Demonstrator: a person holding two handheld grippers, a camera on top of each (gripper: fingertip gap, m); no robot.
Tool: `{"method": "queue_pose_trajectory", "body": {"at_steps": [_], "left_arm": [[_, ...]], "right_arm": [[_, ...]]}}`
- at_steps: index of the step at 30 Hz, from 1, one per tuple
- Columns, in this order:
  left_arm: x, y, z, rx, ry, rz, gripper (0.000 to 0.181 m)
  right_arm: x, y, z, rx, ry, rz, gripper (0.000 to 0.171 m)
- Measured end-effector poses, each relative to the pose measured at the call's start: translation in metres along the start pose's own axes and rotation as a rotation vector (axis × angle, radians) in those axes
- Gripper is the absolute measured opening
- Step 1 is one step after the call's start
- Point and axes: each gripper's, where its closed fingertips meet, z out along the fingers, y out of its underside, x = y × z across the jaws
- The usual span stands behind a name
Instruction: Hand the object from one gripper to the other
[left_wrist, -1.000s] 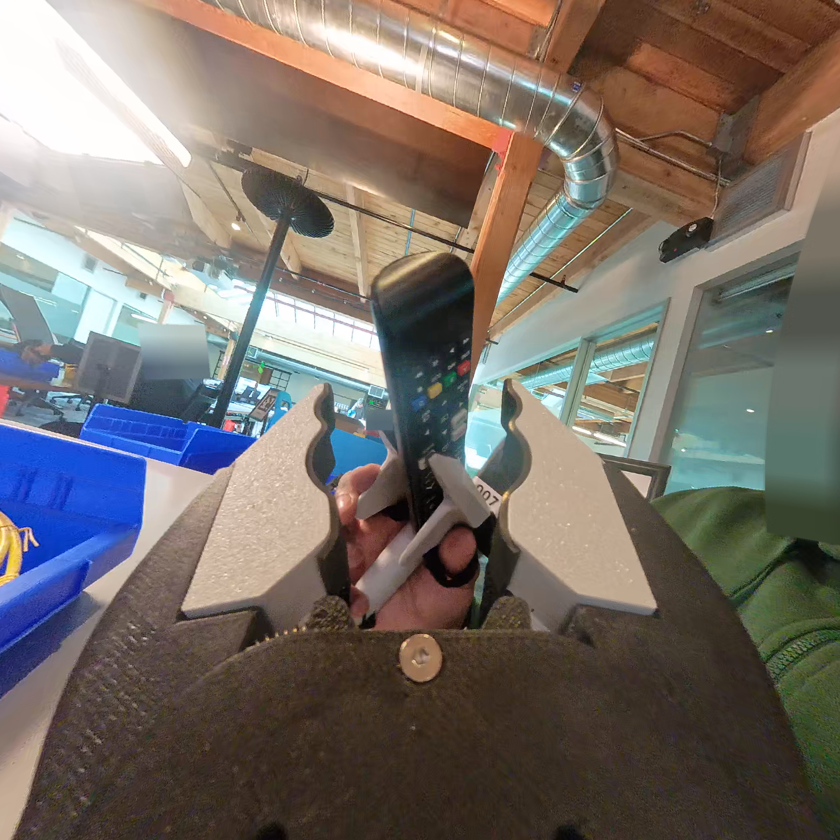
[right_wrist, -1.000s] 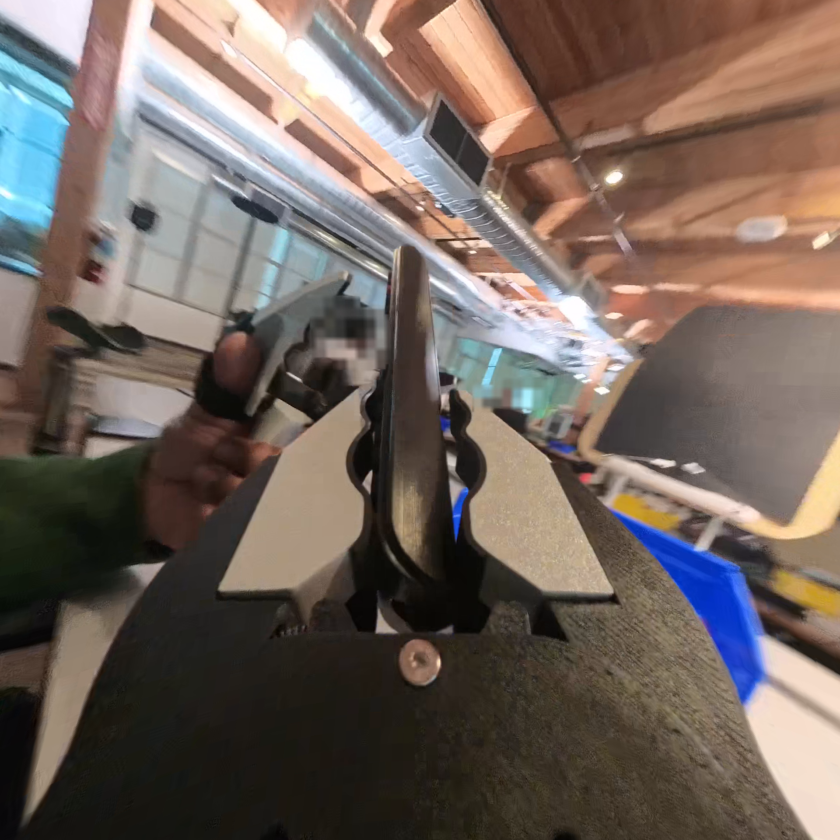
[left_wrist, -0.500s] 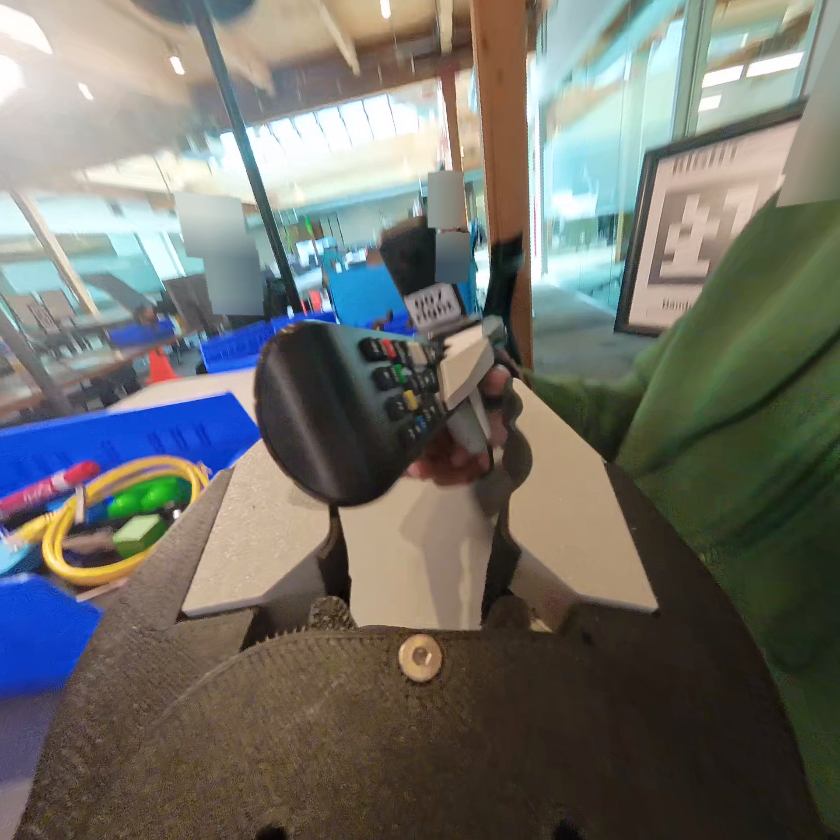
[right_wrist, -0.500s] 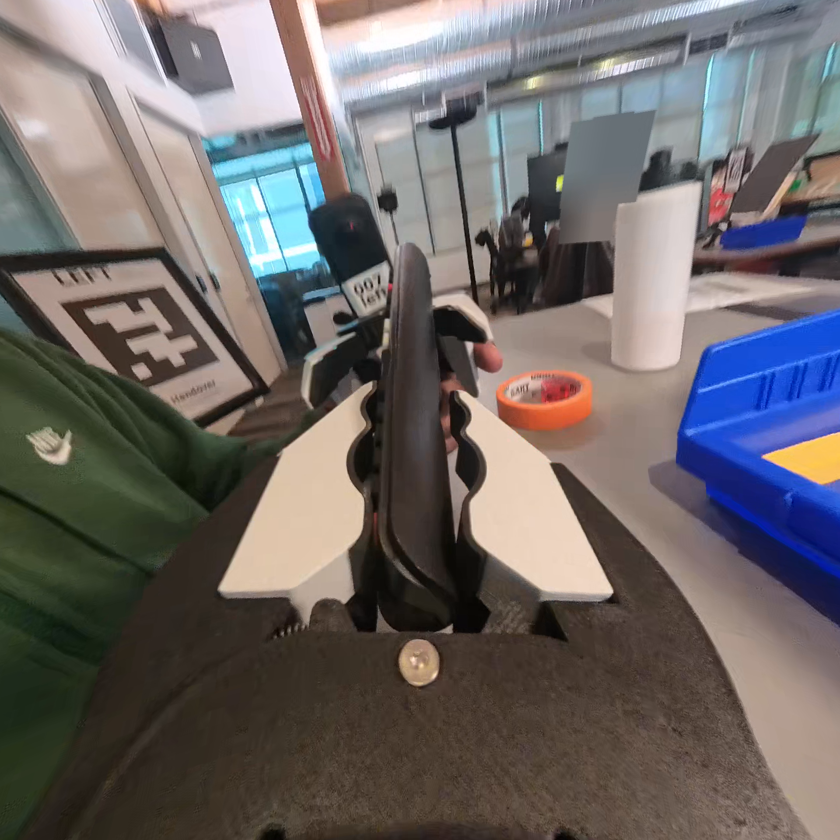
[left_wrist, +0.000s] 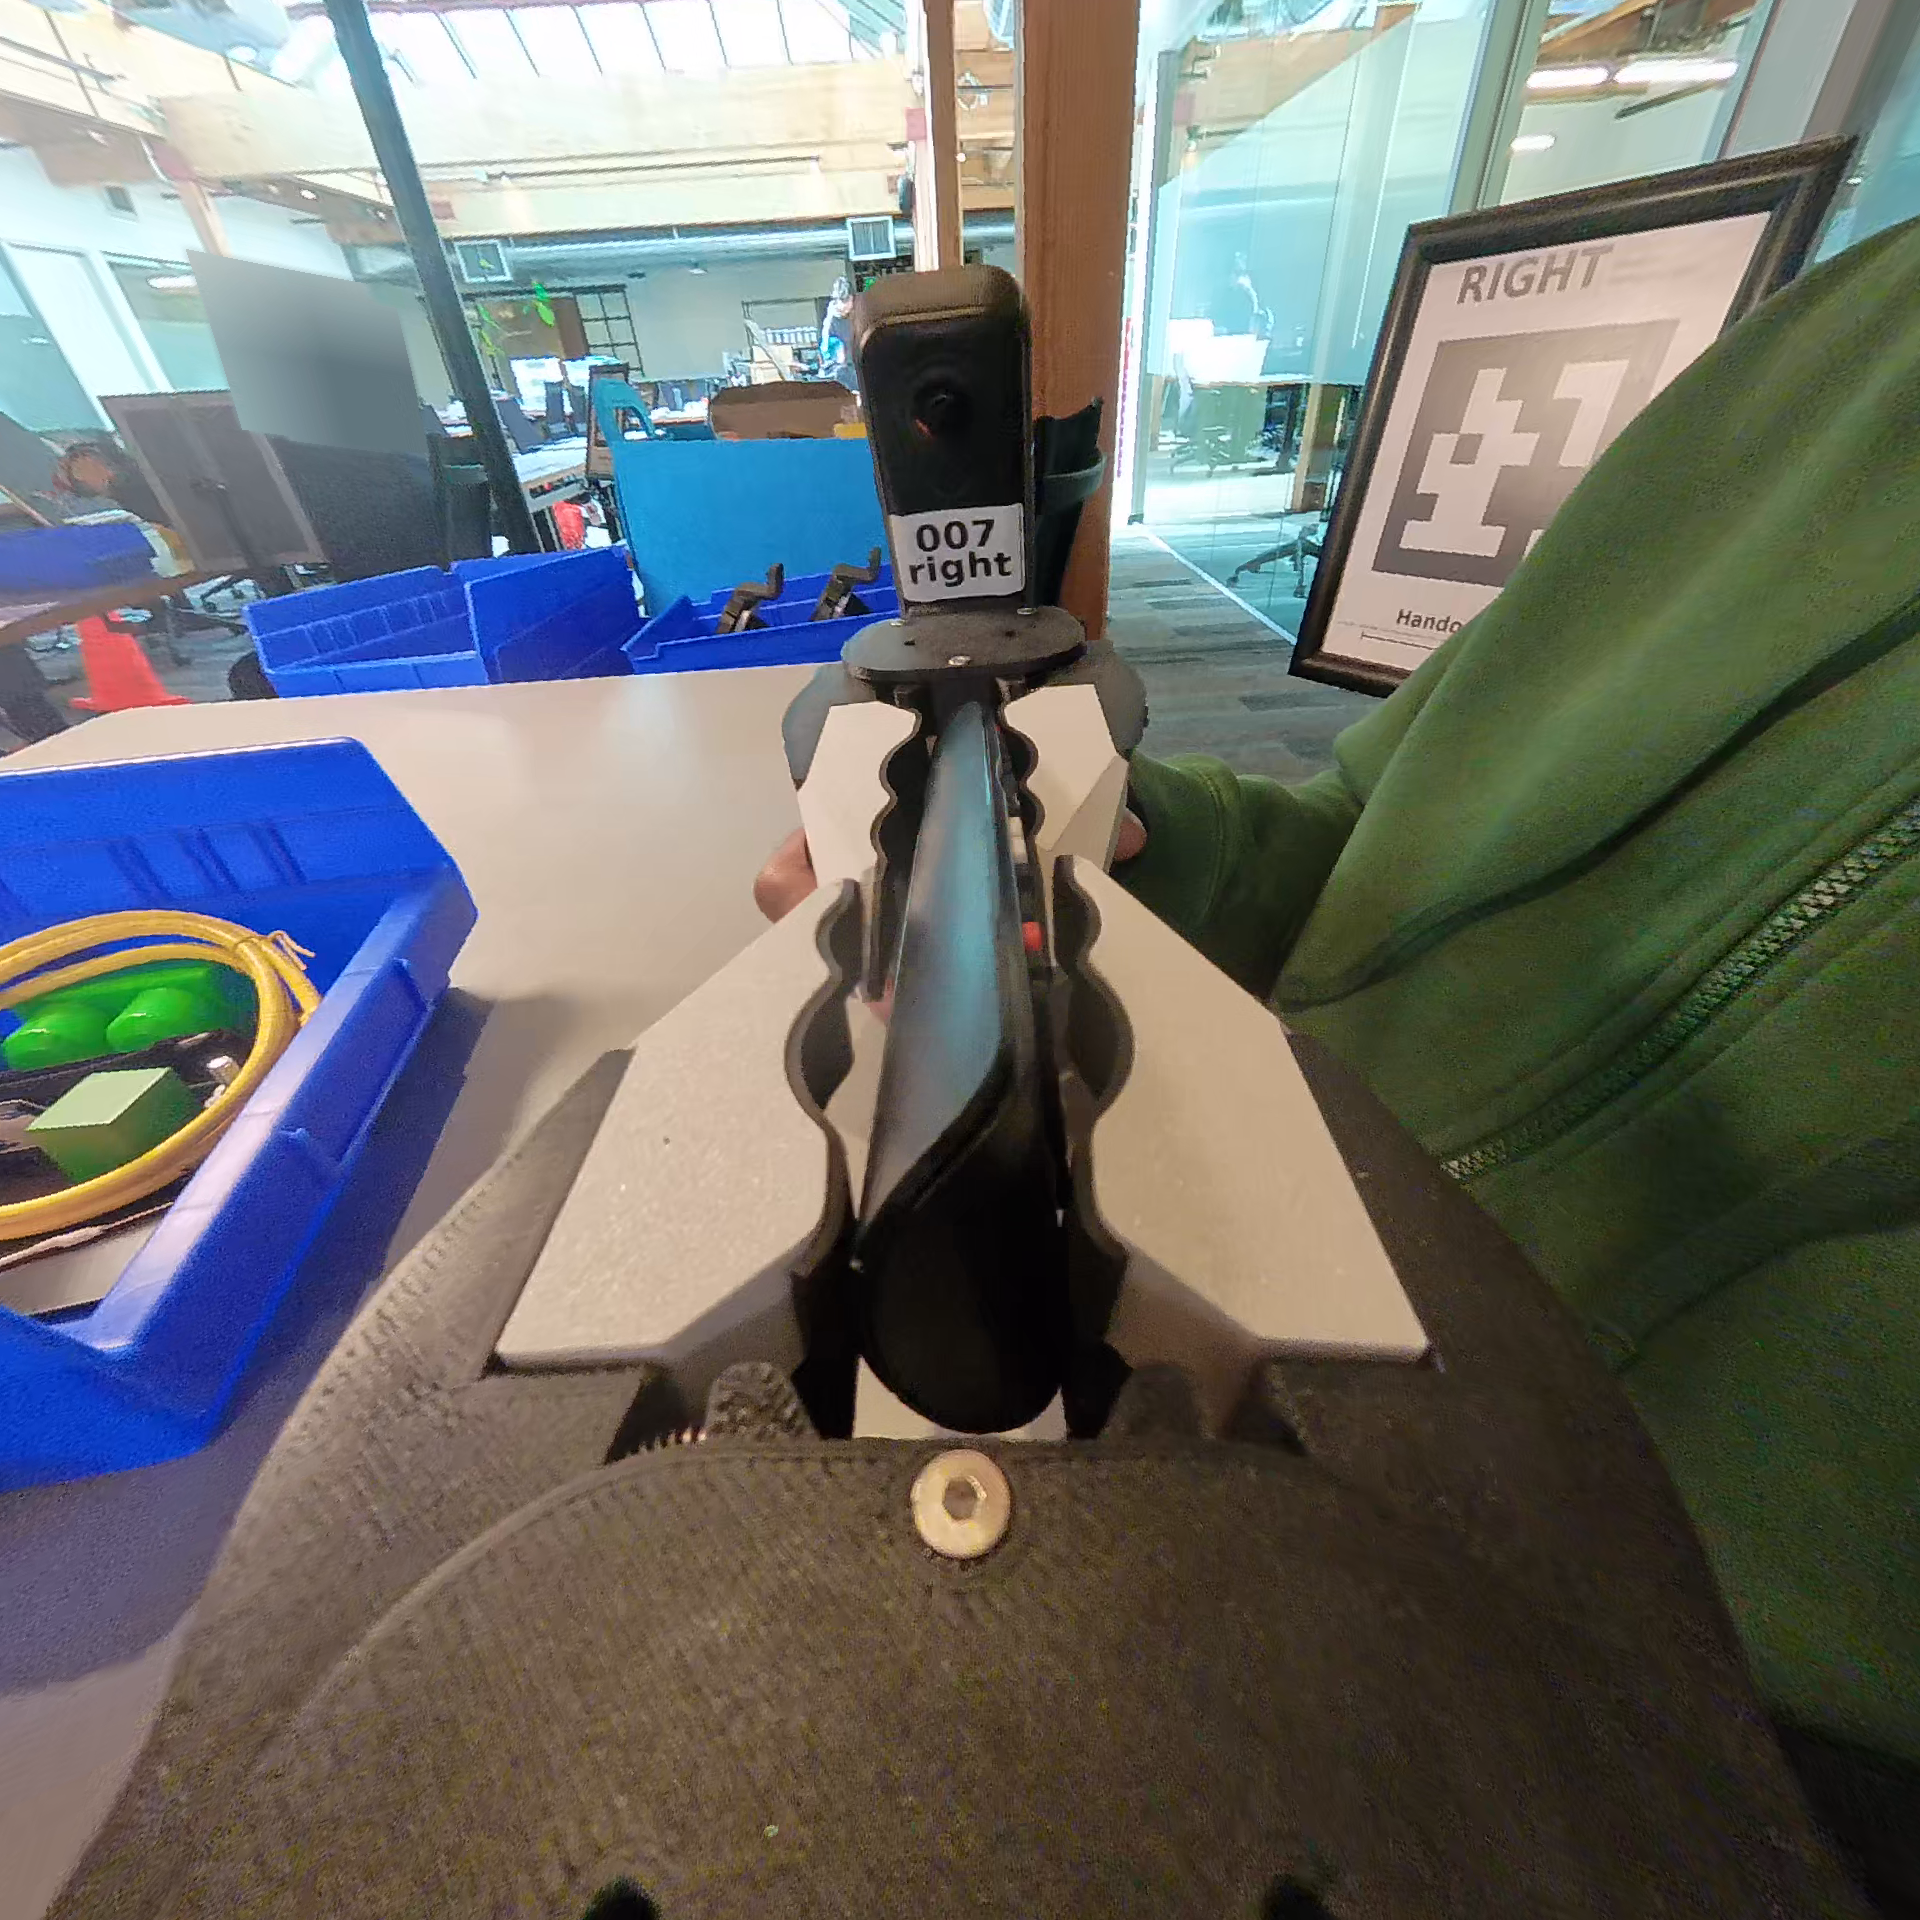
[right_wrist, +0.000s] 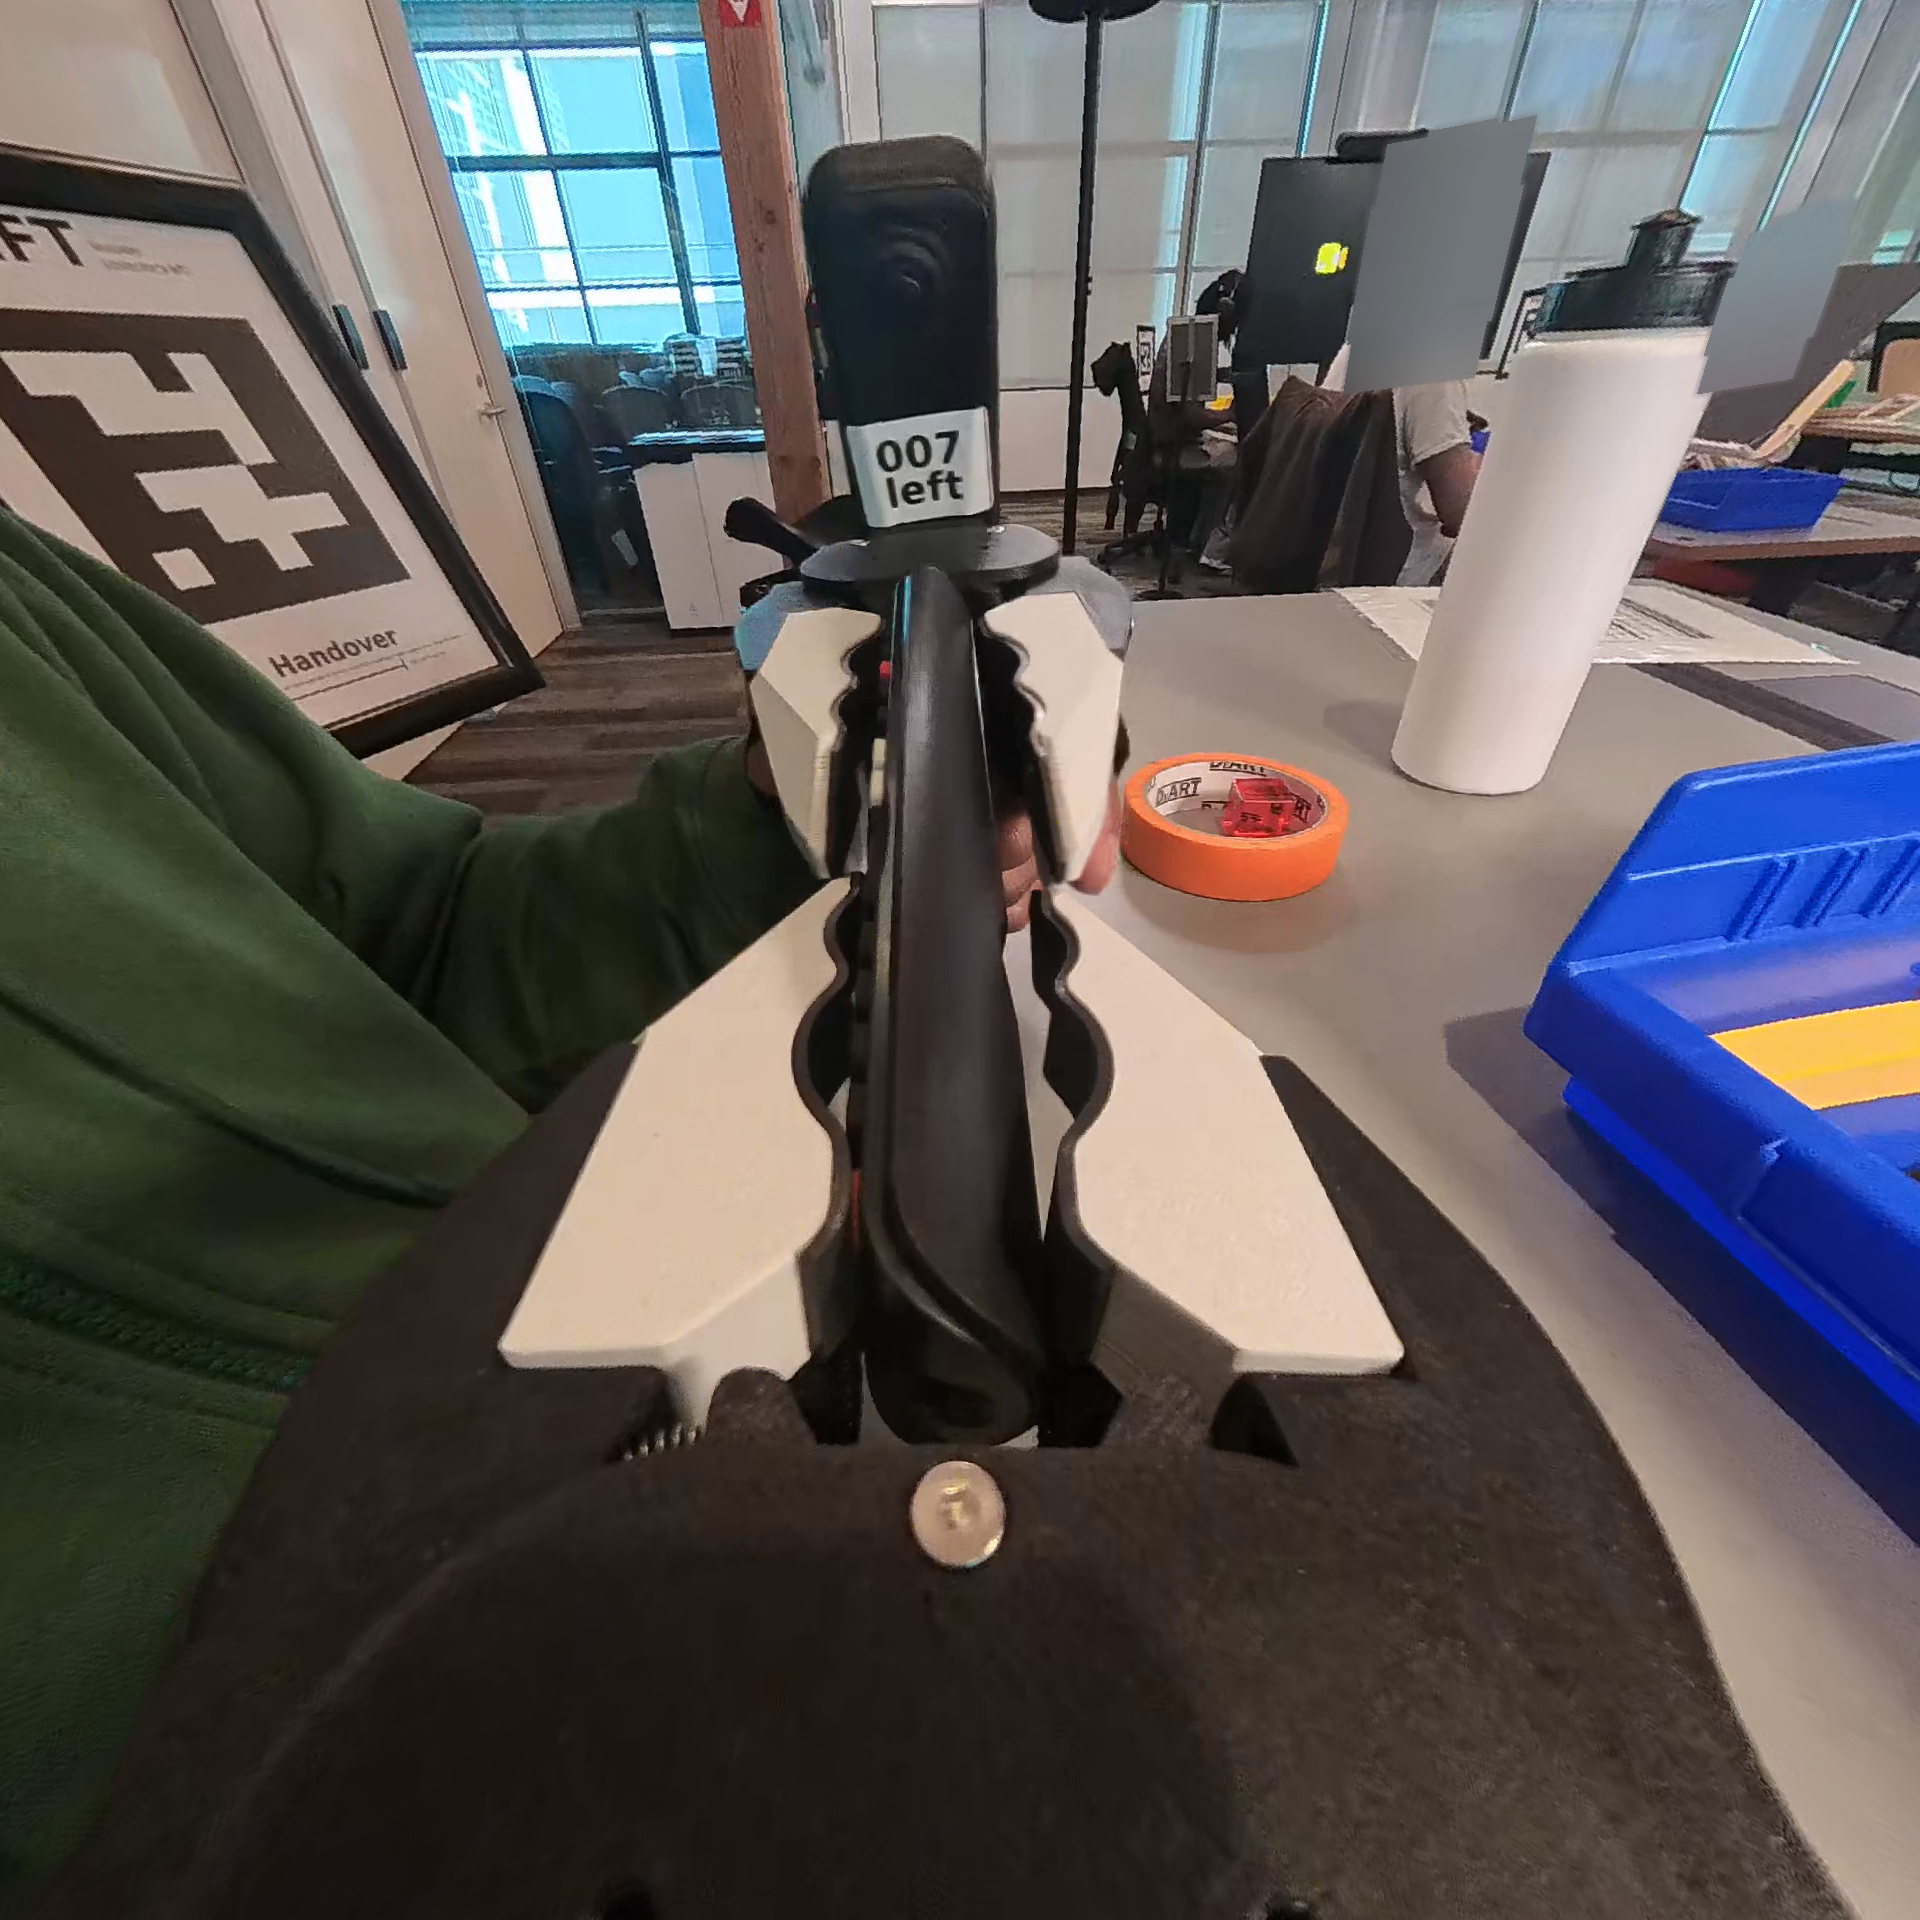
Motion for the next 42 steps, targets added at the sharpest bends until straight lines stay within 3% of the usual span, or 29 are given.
{"method": "queue_pose_trajectory", "body": {"at_steps": [4,11,13,16,24,28,31,33,37,38,42], "left_arm": [[-0.001,-0.004,0.000,0.019,0.020,-0.048,0.033],[-0.017,-0.028,-0.009,0.175,-0.003,-0.191,0.031],[-0.029,-0.032,-0.016,0.218,-0.041,-0.243,0.031],[-0.043,-0.036,-0.026,0.279,-0.079,-0.331,0.030],[-0.070,-0.027,-0.026,0.275,-0.244,-0.389,0.031],[-0.082,-0.034,-0.026,0.336,-0.342,-0.400,0.031],[-0.074,-0.050,-0.019,0.419,-0.314,-0.412,0.031],[-0.065,-0.057,-0.011,0.446,-0.272,-0.405,0.031],[-0.055,-0.061,-0.005,0.456,-0.246,-0.297,0.032],[-0.053,-0.063,-0.007,0.477,-0.237,-0.275,0.034],[-0.049,-0.071,-0.017,0.541,-0.224,-0.222,0.074]], "right_arm": [[0.005,-0.006,0.000,0.032,0.060,-0.068,0.036],[0.035,-0.033,-0.011,0.139,0.398,-0.378,0.074],[0.041,-0.041,-0.019,0.165,0.501,-0.468,0.065],[0.050,-0.040,-0.023,0.135,0.584,-0.525,0.065],[0.033,-0.008,0.005,-0.016,0.413,-0.525,0.067],[0.047,0.010,0.010,-0.151,0.498,-0.619,0.075],[0.065,0.023,0.008,-0.275,0.612,-0.744,0.076],[0.079,0.026,0.002,-0.348,0.714,-0.828,0.060],[0.086,0.019,-0.007,-0.359,0.790,-0.854,0.059],[0.084,0.013,-0.008,-0.325,0.804,-0.860,0.058],[0.080,-0.011,-0.018,-0.186,0.850,-0.819,0.058]]}}
